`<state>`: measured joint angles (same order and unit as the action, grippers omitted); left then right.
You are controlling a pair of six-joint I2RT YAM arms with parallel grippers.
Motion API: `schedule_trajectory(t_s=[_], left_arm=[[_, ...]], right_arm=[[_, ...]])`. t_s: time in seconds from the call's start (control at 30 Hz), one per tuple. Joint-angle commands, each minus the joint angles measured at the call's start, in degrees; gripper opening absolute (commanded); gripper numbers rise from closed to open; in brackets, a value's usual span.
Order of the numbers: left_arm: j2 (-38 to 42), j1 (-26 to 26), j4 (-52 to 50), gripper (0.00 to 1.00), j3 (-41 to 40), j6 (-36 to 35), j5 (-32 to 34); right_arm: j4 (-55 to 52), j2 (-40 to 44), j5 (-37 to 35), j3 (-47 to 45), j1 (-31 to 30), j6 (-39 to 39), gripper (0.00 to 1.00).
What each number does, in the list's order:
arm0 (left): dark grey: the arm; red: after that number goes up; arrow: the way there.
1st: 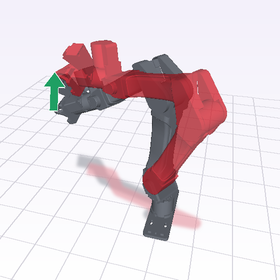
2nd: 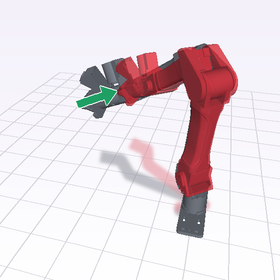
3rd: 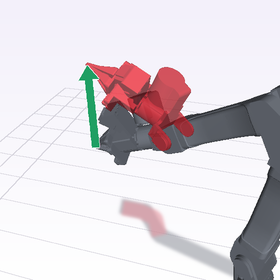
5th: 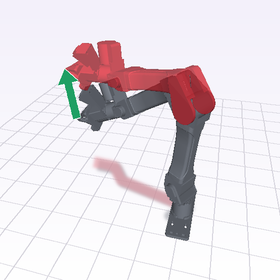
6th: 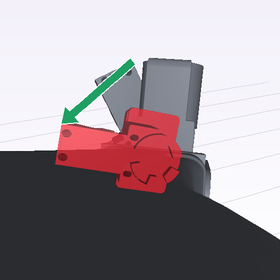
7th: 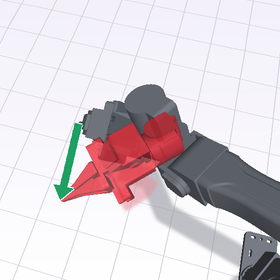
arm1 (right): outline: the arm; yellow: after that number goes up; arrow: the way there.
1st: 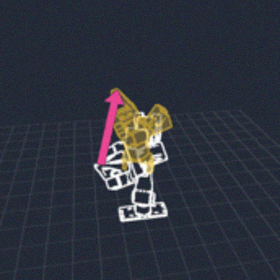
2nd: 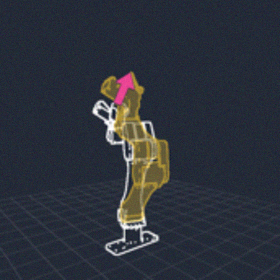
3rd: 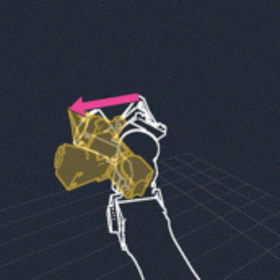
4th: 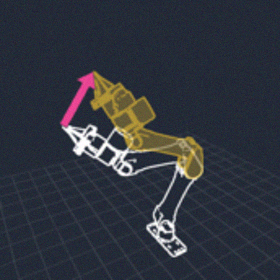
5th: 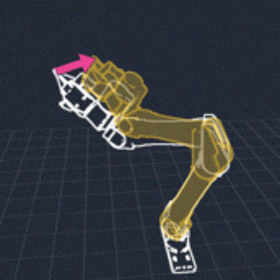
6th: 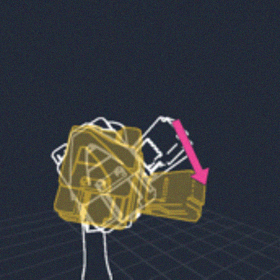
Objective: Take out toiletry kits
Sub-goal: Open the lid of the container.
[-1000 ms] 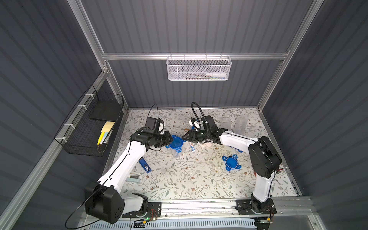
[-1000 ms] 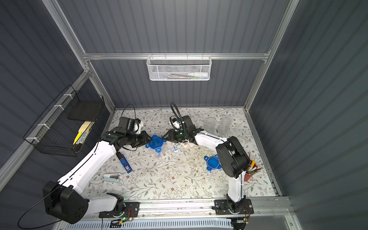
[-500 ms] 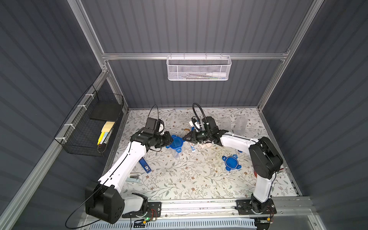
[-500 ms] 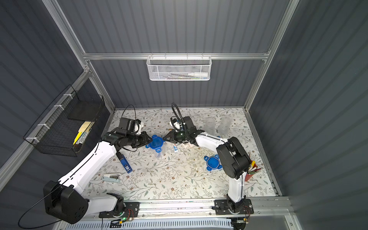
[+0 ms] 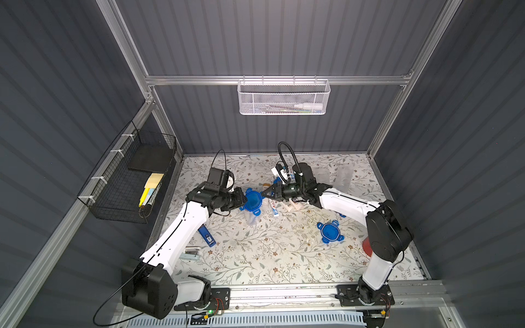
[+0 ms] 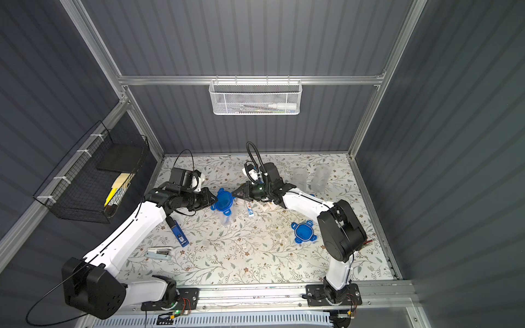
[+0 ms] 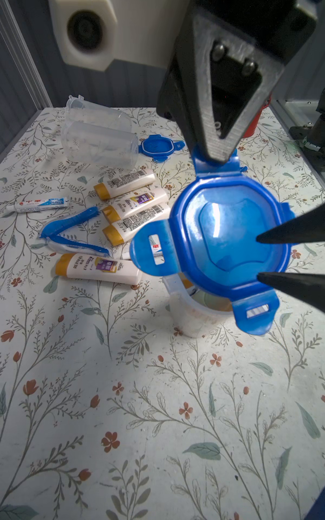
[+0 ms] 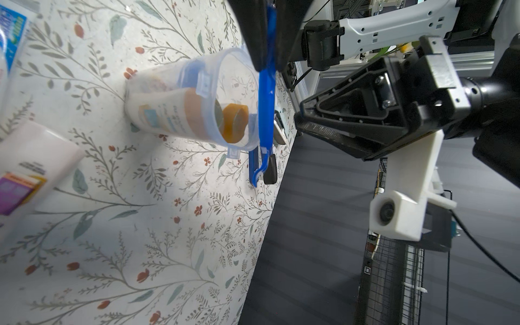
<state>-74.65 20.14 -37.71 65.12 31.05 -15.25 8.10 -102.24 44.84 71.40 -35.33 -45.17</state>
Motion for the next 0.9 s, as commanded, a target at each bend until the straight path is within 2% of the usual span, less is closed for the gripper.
schedule_trajectory(t_s=[0.0, 0.4, 0.73, 0.87], left_arm=[[1.08, -0.46, -0.34, 0.21, -0.14, -0.37, -0.53], [1.55, -0.45, -1.01, 0.21, 0.26, -0.35, 0.12], [1.19, -0.54, -1.74, 0.21, 1.23, -0.73, 0.73], [0.77, -0.54, -2.08, 0.21, 1.79, -0.79, 0.76]], right_arm=[[-0.54, 1.86, 0.94, -0.33, -0.55, 1.13, 0.09], [-5.09, 7.49, -0.72, -1.06, -1.82, 4.32, 0.08], [-20.30, 17.08, -11.06, -2.12, -2.02, 15.11, 0.04], [-25.90, 21.02, -16.23, -3.73, -2.02, 18.64, 0.00]])
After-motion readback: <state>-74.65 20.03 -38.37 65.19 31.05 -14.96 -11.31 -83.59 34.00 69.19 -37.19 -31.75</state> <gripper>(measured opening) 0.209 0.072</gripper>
